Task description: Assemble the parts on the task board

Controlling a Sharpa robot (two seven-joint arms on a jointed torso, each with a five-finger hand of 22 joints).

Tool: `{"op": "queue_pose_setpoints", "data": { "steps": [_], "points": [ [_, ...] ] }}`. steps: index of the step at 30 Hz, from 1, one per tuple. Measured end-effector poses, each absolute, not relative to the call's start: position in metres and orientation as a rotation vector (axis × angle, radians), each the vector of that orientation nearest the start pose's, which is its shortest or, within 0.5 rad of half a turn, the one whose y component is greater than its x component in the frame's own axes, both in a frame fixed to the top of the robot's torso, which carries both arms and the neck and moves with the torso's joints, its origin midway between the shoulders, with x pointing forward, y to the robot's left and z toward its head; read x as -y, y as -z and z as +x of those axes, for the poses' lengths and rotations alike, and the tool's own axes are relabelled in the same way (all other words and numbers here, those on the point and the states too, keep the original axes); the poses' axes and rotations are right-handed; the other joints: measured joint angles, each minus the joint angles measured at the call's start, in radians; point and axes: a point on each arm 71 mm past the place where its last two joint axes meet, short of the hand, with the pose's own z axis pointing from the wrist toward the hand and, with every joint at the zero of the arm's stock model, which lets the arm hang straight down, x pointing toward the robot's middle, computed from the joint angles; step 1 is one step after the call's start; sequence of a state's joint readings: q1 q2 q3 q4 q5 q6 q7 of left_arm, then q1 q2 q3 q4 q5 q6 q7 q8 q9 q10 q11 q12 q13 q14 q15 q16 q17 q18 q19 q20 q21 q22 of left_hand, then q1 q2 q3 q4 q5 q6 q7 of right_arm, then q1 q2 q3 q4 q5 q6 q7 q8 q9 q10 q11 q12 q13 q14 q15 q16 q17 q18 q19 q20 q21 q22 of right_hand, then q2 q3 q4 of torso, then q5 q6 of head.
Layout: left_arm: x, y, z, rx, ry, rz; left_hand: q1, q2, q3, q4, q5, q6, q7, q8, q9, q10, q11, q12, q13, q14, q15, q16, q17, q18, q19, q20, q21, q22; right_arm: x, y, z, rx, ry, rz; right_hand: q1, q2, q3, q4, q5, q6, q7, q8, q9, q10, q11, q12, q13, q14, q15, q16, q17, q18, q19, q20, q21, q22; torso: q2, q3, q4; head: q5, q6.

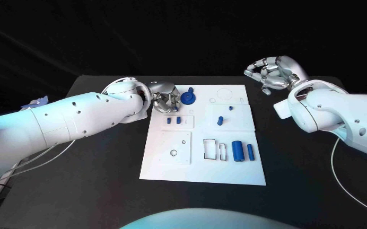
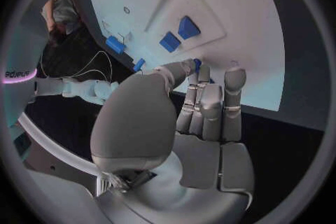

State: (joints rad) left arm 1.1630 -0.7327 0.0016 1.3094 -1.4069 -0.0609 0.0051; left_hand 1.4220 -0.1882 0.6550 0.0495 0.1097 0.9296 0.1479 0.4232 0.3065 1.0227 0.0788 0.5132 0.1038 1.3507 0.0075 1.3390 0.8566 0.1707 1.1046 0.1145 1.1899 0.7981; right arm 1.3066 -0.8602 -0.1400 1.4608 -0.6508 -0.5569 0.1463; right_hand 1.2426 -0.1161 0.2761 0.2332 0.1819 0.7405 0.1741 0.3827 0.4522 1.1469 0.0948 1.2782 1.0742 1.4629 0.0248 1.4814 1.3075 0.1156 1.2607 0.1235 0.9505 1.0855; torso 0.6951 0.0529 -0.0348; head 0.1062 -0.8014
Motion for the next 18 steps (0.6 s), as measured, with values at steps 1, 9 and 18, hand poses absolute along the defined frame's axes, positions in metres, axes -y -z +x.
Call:
{"op": "queue_pose_setpoints", "data": {
  "steps": [1, 9, 18],
  "points": [
    [-0.1991, 0.2168, 0.5142, -1.896, 0.680, 0.197, 0.000, 0.000, 0.000, 0.000, 0.000, 0.000, 0.000, 0.000, 0.000, 0.000, 0.000, 0.000, 0.000, 0.000, 0.000, 0.000, 0.000, 0.000, 0.000, 0.000, 0.000, 0.000, 0.2434, 0.1616, 0.5082, -1.481, -0.957, 0.557, 0.000, 0.000, 0.000, 0.000, 0.000, 0.000, 0.000, 0.000, 0.000, 0.000, 0.000, 0.000, 0.000, 0.000, 0.000, 0.000, 0.000, 0.000, 0.000, 0.000, 0.000, 0.000, 0.000, -0.0001, 0.0000, 0.000, 0.000],
    [-0.1988, 0.2168, 0.5145, -1.903, 0.673, 0.195, 0.000, 0.000, -0.003, -0.003, 0.000, 0.000, 0.000, 0.000, 0.000, 0.000, 0.000, 0.000, 0.000, 0.000, 0.000, 0.000, -0.001, 0.000, 0.004, -0.004, 0.000, -0.003, 0.2438, 0.1616, 0.5082, -1.481, -0.956, 0.558, 0.000, 0.000, 0.000, 0.000, 0.000, 0.000, 0.000, 0.000, 0.000, 0.000, 0.000, 0.000, 0.000, 0.000, 0.000, 0.000, 0.000, 0.000, 0.000, 0.000, 0.000, 0.000, 0.000, 0.0004, 0.0000, -0.001, -0.001],
    [-0.1987, 0.2178, 0.5146, -1.912, 0.665, 0.194, -0.006, -0.006, -0.003, -0.003, 0.000, -0.041, 0.011, -0.058, -0.012, 0.004, 0.003, -0.037, 0.000, 0.004, 0.004, 0.000, 0.020, 0.000, -0.002, 0.002, -0.008, -0.031, 0.2440, 0.1618, 0.5082, -1.481, -0.955, 0.559, 0.000, 0.000, 0.000, 0.000, 0.000, 0.000, 0.000, 0.000, 0.000, 0.000, 0.000, 0.000, 0.000, 0.000, 0.000, 0.000, 0.000, 0.000, 0.000, 0.000, 0.000, 0.000, -0.001, 0.0003, 0.0010, -0.002, -0.002]
  ]
}}
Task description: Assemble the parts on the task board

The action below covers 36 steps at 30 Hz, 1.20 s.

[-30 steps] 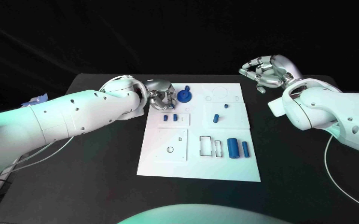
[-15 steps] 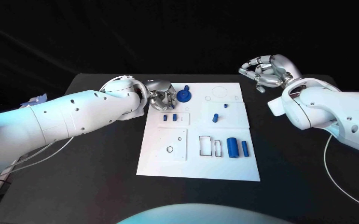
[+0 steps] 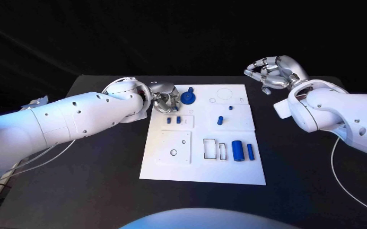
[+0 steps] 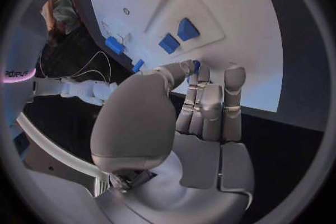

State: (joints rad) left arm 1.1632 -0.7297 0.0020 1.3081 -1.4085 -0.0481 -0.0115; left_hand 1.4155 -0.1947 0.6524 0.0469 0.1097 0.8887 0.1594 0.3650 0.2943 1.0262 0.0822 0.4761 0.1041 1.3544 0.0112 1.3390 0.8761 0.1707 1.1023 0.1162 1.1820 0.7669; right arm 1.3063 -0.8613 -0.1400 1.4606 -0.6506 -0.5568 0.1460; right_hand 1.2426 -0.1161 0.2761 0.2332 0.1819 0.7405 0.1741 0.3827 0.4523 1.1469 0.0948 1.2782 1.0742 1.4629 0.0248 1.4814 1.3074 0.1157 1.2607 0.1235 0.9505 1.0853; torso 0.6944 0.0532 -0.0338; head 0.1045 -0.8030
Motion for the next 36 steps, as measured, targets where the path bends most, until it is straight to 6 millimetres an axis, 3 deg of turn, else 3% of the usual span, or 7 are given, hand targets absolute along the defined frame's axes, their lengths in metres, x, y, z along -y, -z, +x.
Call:
{"op": "queue_pose_setpoints", "data": {
  "steps": [8, 20, 23, 26, 28, 33, 36],
  "points": [
    [-0.200, 0.218, 0.515, -1.913, 0.659, 0.190, -0.018, -0.010, -0.007, 0.007, 0.000, -0.011, 0.001, -0.026, -0.006, 0.000, 0.007, -0.010, 0.004, 0.000, 0.000, 0.000, 0.006, 0.000, -0.007, 0.000, -0.005, 0.002, 0.244, 0.162, 0.508, -1.481, -0.955, 0.559, 0.007, 0.007, -0.006, 0.006, 0.000, 0.000, 0.000, 0.000, -0.002, 0.000, 0.000, 0.000, -0.001, 0.000, 0.000, 0.000, 0.000, 0.000, 0.000, 0.000, 0.000, 0.000, 0.000, 0.0000, -0.0009, 0.001, 0.001],
    [-0.201, 0.218, 0.515, -1.907, 0.657, 0.183, -0.024, -0.016, -0.010, 0.010, 0.000, -0.017, 0.003, -0.032, -0.009, 0.000, 0.007, -0.015, 0.005, 0.000, 0.000, 0.004, 0.008, 0.000, -0.007, 0.000, -0.005, -0.008, 0.244, 0.162, 0.508, -1.482, -0.954, 0.560, 0.008, 0.008, -0.006, 0.006, 0.000, -0.002, 0.002, 0.002, -0.002, 0.000, 0.000, 0.000, -0.002, 0.000, 0.000, 0.000, 0.000, 0.000, 0.000, 0.000, -0.004, 0.000, 0.000, -0.0001, -0.0008, 0.000, 0.001],
    [-0.202, 0.218, 0.515, -1.907, 0.655, 0.181, -0.032, -0.024, -0.013, 0.013, 0.000, -0.025, 0.003, -0.041, -0.011, 0.000, 0.007, -0.021, 0.006, 0.000, 0.000, 0.004, 0.008, 0.000, -0.010, 0.003, -0.013, -0.016, 0.245, 0.162, 0.508, -1.483, -0.953, 0.560, 0.008, 0.008, -0.006, 0.006, 0.000, -0.003, 0.003, 0.004, -0.002, -0.001, -0.001, 0.000, -0.008, 0.000, 0.000, 0.000, 0.000, 0.000, 0.000, 0.000, -0.010, -0.004, 0.000, -0.0004, -0.0007, 0.000, 0.001],
    [-0.203, 0.218, 0.515, -1.907, 0.651, 0.178, -0.059, -0.052, -0.032, 0.032, 0.000, -0.057, 0.006, -0.068, -0.019, -0.009, 0.014, -0.036, 0.009, -0.006, 0.005, 0.004, 0.003, 0.000, -0.021, 0.003, -0.027, -0.032, 0.245, 0.162, 0.508, -1.483, -0.953, 0.561, 0.008, 0.008, -0.010, 0.010, 0.000, -0.007, 0.004, 0.004, -0.004, -0.023, -0.001, -0.007, -0.024, 0.000, 0.000, -0.009, 0.000, 0.016, -0.006, -0.002, -0.034, -0.020, 0.000, -0.0004, -0.0007, 0.000, 0.000],
    [-0.204, 0.218, 0.515, -1.907, 0.649, 0.176, -0.069, -0.062, -0.042, 0.042, 0.000, -0.072, 0.008, -0.081, -0.022, -0.015, 0.011, -0.040, 0.011, -0.009, 0.009, 0.004, -0.002, 0.000, -0.029, 0.003, -0.035, -0.041, 0.245, 0.162, 0.508, -1.484, -0.952, 0.561, 0.008, 0.008, -0.015, 0.015, 0.000, -0.010, 0.003, 0.004, -0.005, -0.043, 0.000, -0.022, -0.045, 0.000, 0.000, -0.023, 0.000, 0.016, -0.022, -0.003, -0.060, -0.038, 0.000, -0.0005, -0.0006, 0.000, 0.000],
    [-0.207, 0.218, 0.515, -1.908, 0.643, 0.172, -0.071, -0.063, -0.052, 0.047, 0.000, -0.076, 0.005, -0.083, -0.023, -0.019, 0.014, -0.044, 0.013, -0.009, 0.009, 0.004, -0.009, 0.000, -0.029, 0.003, -0.039, -0.049, 0.246, 0.163, 0.509, -1.484, -0.950, 0.562, 0.008, 0.008, -0.015, 0.015, 0.000, -0.010, 0.003, 0.005, -0.005, -0.053, 0.001, -0.029, -0.059, 0.000, 0.000, -0.023, -0.002, 0.016, -0.022, -0.003, -0.072, -0.048, 0.000, -0.0008, -0.0006, -0.001, -0.001],
    [-0.210, 0.218, 0.515, -1.908, 0.638, 0.165, -0.071, -0.063, -0.052, 0.047, 0.000, -0.076, 0.005, -0.083, -0.023, -0.018, 0.014, -0.044, 0.013, -0.013, 0.012, 0.004, -0.014, 0.000, -0.036, 0.004, -0.044, -0.056, 0.246, 0.163, 0.509, -1.487, -0.948, 0.563, 0.026, 0.009, -0.018, 0.018, 0.000, -0.012, 0.005, 0.012, -0.007, -0.108, 0.002, -0.073, -0.122, 0.000, 0.000, -0.036, -0.016, 0.018, -0.040, -0.003, -0.102, -0.066, 0.000, -0.0009, -0.0008, -0.001, -0.001]
  ]
}}
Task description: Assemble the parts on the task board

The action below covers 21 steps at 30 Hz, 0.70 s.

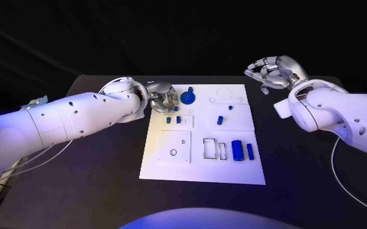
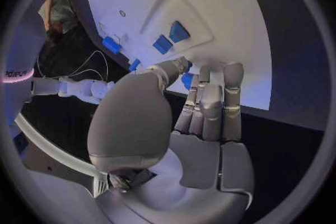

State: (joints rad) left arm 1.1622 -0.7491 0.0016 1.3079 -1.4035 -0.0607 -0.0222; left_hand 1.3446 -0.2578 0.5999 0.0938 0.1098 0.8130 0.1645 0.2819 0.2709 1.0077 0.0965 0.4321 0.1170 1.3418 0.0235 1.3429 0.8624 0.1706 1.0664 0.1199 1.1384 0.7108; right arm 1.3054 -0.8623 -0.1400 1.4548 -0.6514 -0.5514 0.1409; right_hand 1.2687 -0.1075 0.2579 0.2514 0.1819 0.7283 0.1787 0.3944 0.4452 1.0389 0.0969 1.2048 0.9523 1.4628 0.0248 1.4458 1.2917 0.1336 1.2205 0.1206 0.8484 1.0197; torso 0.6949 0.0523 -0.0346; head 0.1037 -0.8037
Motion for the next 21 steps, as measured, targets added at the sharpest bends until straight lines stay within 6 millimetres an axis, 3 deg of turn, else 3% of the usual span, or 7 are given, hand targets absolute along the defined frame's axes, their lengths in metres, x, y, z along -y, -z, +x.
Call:
{"op": "queue_pose_setpoints", "data": {
  "steps": [1, 6, 7, 9, 11, 16, 21],
  "points": [
    [-0.212, 0.218, 0.515, -1.909, 0.637, 0.161, 0.000, 0.000, 0.000, 0.000, 0.000, 0.000, 0.000, 0.000, 0.000, -0.005, 0.000, -0.001, 0.001, 0.000, 0.000, 0.000, -0.002, 0.000, 0.000, 0.000, -0.004, -0.003, 0.247, 0.163, 0.509, -1.489, -0.946, 0.563, 0.013, 0.003, -0.001, -0.001, 0.000, -0.002, 0.002, 0.001, -0.001, -0.031, 0.000, -0.027, -0.038, 0.000, 0.000, -0.007, -0.010, 0.013, -0.010, 0.001, -0.018, -0.012, 0.000, 0.0000, -0.0002, 0.000, 0.000],
    [-0.224, 0.217, 0.516, -1.910, 0.636, 0.117, 0.011, 0.011, -0.003, 0.003, 0.000, 0.021, 0.012, 0.000, 0.004, -0.040, 0.018, -0.021, 0.001, -0.069, 0.011, -0.056, -0.125, 0.000, -0.068, 0.010, -0.069, -0.103, 0.248, 0.165, 0.510, -1.516, -0.928, 0.544, 0.105, 0.011, 0.051, -0.039, -0.004, 0.002, -0.004, 0.008, -0.017, -0.144, 0.015, -0.209, -0.239, -0.009, -0.009, -0.043, -0.069, 0.014, -0.033, -0.003, -0.087, -0.054, 0.000, -0.0001, -0.0003, 0.000, 0.001],
    [-0.227, 0.216, 0.516, -1.909, 0.638, 0.103, 0.015, 0.015, -0.003, 0.003, 0.000, 0.023, 0.013, 0.000, 0.004, -0.041, 0.020, -0.023, 0.001, -0.074, 0.013, -0.062, -0.136, 0.000, -0.071, 0.011, -0.074, -0.110, 0.248, 0.165, 0.510, -1.523, -0.923, 0.535, 0.121, 0.006, 0.078, -0.051, -0.004, 0.026, 0.000, 0.008, -0.023, -0.174, 0.002, -0.248, -0.271, -0.011, -0.011, -0.051, -0.083, 0.014, -0.033, -0.002, -0.097, -0.059, 0.000, -0.0001, -0.0003, -0.001, 0.001],
    [-0.232, 0.215, 0.517, -1.906, 0.645, 0.075, 0.019, 0.019, -0.003, 0.003, 0.000, 0.023, 0.014, 0.000, 0.004, -0.046, 0.021, -0.026, 0.002, -0.087, 0.015, -0.073, -0.162, 0.000, -0.071, 0.011, -0.076, -0.114, 0.248, 0.166, 0.511, -1.537, -0.915, 0.513, 0.137, -0.001, 0.113, -0.065, -0.004, 0.028, -0.002, 0.008, -0.030, -0.176, -0.001, -0.296, -0.309, -0.014, -0.014, -0.060, -0.096, 0.014, -0.033, -0.002, -0.101, -0.060, 0.000, 0.0000, -0.0002, -0.002, 0.002],
    [-0.238, 0.213, 0.518, -1.904, 0.658, 0.034, 0.024, 0.024, 0.003, -0.002, 0.000, 0.036, 0.019, 0.001, 0.006, -0.056, 0.024, -0.034, 0.002, -0.134, 0.018, -0.119, -0.258, 0.000, -0.083, 0.015, -0.090, -0.121, 0.247, 0.166, 0.510, -1.557, -0.904, 0.476, 0.152, -0.015, 0.172, -0.089, -0.004, 0.045, -0.004, 0.007, -0.040, -0.169, -0.008, -0.379, -0.373, -0.015, -0.014, -0.071, -0.115, 0.014, -0.033, -0.002, -0.101, -0.054, -0.001, 0.0002, -0.0002, -0.003, 0.003],
    [-0.254, 0.208, 0.519, -1.879, 0.757, -0.130, 0.041, 0.041, 0.032, -0.016, 0.000, 0.058, 0.021, 0.011, 0.009, -0.057, 0.025, -0.028, 0.008, -0.221, 0.020, -0.218, -0.368, 0.000, -0.120, 0.016, -0.132, -0.145, 0.240, 0.169, 0.508, -1.627, -0.862, 0.306, 0.124, -0.057, 0.291, -0.155, -0.026, 0.088, -0.001, -0.029, -0.074, -0.103, -0.003, -0.637, -0.570, -0.016, -0.008, -0.079, -0.131, 0.014, -0.011, -0.006, -0.061, -0.010, -0.001, 0.0004, -0.0005, -0.016, 0.012],
    [-0.261, 0.201, 0.515, -1.813, 0.972, -0.380, 0.033, 0.050, 0.016, -0.011, 0.000, 0.078, 0.019, 0.017, 0.012, -0.020, 0.022, 0.006, 0.021, -0.281, 0.021, -0.311, -0.416, 0.000, -0.163, 0.024, -0.198, -0.182, 0.228, 0.172, 0.503, -1.686, -0.786, 0.062, 0.104, -0.076, 0.316, -0.187, -0.051, 0.120, -0.005, -0.044, -0.089, -0.079, 0.003, -0.752, -0.661, -0.001, -0.005, -0.078, -0.118, 0.014, 0.011, -0.009, -0.026, 0.023, 0.000, -0.0002, -0.0013, -0.039, 0.022]
  ]
}}
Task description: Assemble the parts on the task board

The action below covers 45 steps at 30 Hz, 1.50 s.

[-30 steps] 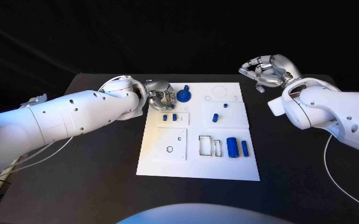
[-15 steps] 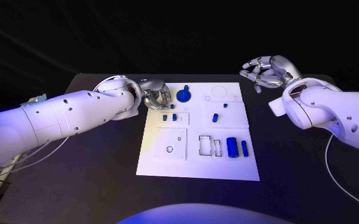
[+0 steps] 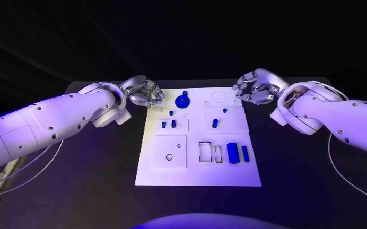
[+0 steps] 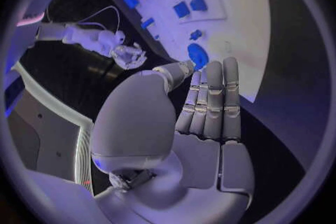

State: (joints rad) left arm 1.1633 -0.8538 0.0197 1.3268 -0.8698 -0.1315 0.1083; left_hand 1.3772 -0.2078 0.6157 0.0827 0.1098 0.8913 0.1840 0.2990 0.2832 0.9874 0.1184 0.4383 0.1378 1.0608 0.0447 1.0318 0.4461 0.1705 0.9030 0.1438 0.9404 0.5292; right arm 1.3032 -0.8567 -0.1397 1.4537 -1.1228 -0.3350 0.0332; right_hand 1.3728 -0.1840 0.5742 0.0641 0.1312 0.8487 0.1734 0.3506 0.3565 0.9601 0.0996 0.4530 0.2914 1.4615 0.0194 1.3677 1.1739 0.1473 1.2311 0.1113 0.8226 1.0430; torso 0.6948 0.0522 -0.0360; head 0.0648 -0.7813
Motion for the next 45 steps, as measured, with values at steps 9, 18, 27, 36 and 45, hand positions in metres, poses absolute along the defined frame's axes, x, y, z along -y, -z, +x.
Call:
{"op": "queue_pose_setpoints", "data": {
  "steps": [9, 18, 27, 36, 45],
  "points": [
    [-0.255, 0.189, 0.505, -1.660, 1.296, -0.714, -0.040, 0.000, -0.048, 0.007, 0.000, 0.015, -0.012, 0.015, 0.024, 0.006, -0.004, 0.015, 0.000, -0.059, 0.011, -0.130, -0.059, 0.000, -0.025, 0.005, -0.151, -0.095, 0.209, 0.182, 0.491, -1.713, -0.623, -0.288, -0.034, -0.016, -0.008, -0.013, -0.017, 0.025, -0.008, -0.007, -0.008, 0.028, -0.003, -0.068, -0.062, 0.000, 0.000, 0.007, 0.011, 0.000, 0.016, -0.006, 0.016, 0.020, 0.001, -0.0010, 0.0002, -0.028, 0.006],
    [-0.247, 0.183, 0.500, -1.561, 1.446, -0.850, -0.040, 0.000, -0.050, 0.004, 0.000, 0.015, -0.012, 0.015, 0.025, 0.006, -0.004, 0.015, -0.001, -0.059, 0.011, -0.134, -0.061, 0.000, -0.022, 0.009, -0.160, -0.102, 0.194, 0.188, 0.488, -1.692, -0.536, -0.425, -0.044, -0.027, -0.012, -0.017, -0.029, 0.032, -0.007, -0.012, -0.011, 0.032, 0.000, -0.089, -0.082, 0.000, 0.000, 0.011, 0.018, 0.000, 0.024, -0.004, 0.027, 0.031, 0.000, -0.0012, 0.0008, -0.037, 0.005],
    [-0.240, 0.178, 0.495, -1.508, 1.521, -0.892, -0.040, 0.000, -0.053, 0.001, 0.000, 0.015, -0.012, 0.015, 0.025, 0.006, -0.004, 0.010, -0.005, -0.059, 0.011, -0.140, -0.063, 0.000, -0.022, 0.009, -0.168, -0.108, 0.183, 0.196, 0.490, -1.685, -0.492, -0.469, -0.046, -0.025, -0.004, -0.026, -0.035, 0.036, -0.004, -0.018, -0.015, 0.034, 0.003, -0.107, -0.099, 0.000, 0.000, 0.019, 0.036, 0.000, 0.041, 0.002, 0.059, 0.053, 0.001, -0.0012, 0.0029, -0.038, 0.004],
    [-0.236, 0.175, 0.492, -1.473, 1.564, -0.917, -0.039, 0.002, -0.056, -0.001, 0.000, 0.006, -0.003, 0.011, 0.025, 0.001, 0.001, -0.001, -0.009, -0.071, 0.016, -0.151, -0.065, 0.000, -0.018, 0.012, -0.184, -0.119, 0.175, 0.208, 0.492, -1.694, -0.479, -0.483, -0.045, -0.002, 0.014, -0.043, -0.041, 0.052, -0.002, -0.023, -0.017, 0.060, 0.004, -0.122, -0.118, 0.000, 0.000, 0.028, 0.048, 0.000, 0.062, -0.002, 0.094, 0.082, 0.001, -0.0006, 0.0035, -0.038, 0.001],
    [-0.235, 0.174, 0.491, -1.456, 1.581, -0.932, -0.040, 0.008, -0.059, -0.004, 0.000, 0.003, 0.000, 0.011, 0.024, -0.003, 0.005, -0.004, -0.011, -0.075, 0.020, -0.155, -0.066, 0.000, -0.018, 0.012, -0.192, -0.122, 0.171, 0.212, 0.497, -1.689, -0.473, -0.483, -0.044, 0.008, 0.026, -0.050, -0.047, 0.063, -0.005, -0.023, -0.020, 0.077, -0.001, -0.124, -0.124, 0.000, 0.000, 0.032, 0.055, -0.016, 0.075, -0.001, 0.120, 0.104, 0.001, -0.0007, 0.0035, -0.035, 0.001]
  ]
}}
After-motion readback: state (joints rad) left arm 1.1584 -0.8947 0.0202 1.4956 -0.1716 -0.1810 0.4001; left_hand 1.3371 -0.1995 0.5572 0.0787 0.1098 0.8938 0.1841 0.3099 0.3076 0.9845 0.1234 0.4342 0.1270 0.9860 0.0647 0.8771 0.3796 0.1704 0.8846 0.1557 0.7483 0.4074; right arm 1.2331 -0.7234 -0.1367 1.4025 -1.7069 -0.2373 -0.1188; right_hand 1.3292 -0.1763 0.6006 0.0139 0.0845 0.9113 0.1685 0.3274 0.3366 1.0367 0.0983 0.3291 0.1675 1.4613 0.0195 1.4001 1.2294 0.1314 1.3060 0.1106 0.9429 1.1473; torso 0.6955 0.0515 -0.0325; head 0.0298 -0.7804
